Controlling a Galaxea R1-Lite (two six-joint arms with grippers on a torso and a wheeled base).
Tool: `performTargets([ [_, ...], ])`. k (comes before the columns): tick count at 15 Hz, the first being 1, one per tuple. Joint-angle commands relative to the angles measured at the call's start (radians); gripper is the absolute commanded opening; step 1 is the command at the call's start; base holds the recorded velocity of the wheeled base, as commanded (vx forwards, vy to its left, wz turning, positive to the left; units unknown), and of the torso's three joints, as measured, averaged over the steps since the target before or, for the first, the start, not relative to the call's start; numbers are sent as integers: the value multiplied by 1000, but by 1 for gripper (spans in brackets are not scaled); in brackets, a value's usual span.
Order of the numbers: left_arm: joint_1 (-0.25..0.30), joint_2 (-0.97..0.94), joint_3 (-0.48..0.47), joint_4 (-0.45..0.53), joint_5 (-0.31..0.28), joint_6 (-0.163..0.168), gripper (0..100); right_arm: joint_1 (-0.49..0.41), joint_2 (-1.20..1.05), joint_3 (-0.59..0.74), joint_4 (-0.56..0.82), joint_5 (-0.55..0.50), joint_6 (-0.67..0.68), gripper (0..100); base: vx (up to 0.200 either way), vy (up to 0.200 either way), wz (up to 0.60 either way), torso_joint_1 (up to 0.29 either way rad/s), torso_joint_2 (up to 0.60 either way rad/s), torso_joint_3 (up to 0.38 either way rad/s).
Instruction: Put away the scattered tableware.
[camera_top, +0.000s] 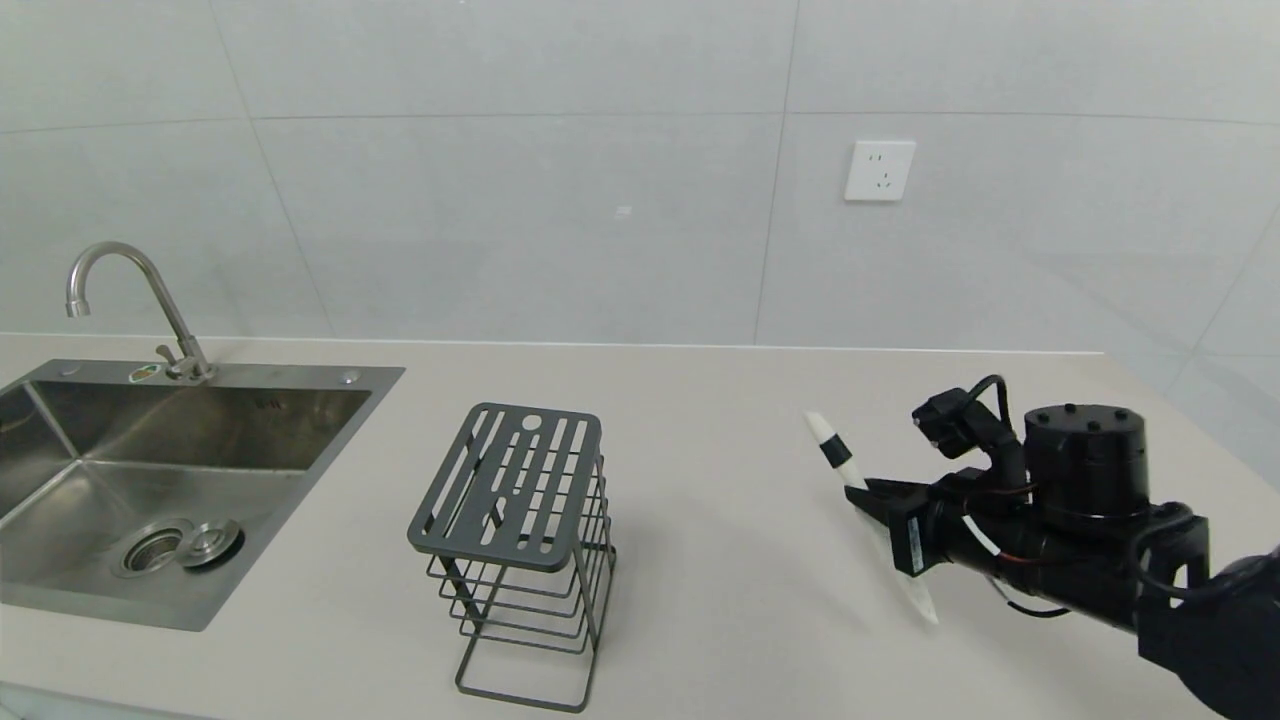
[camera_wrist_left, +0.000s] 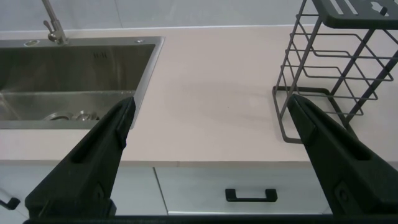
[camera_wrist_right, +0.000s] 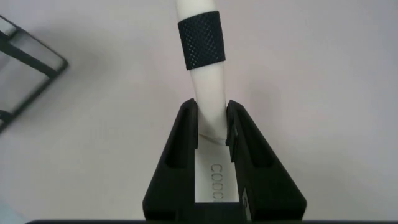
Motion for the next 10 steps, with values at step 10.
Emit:
performTargets([
  [10,1,1,0,-365,-23,-10,100,41,-67,112,-366,241,-76,0,0,0,0,0,0,0],
])
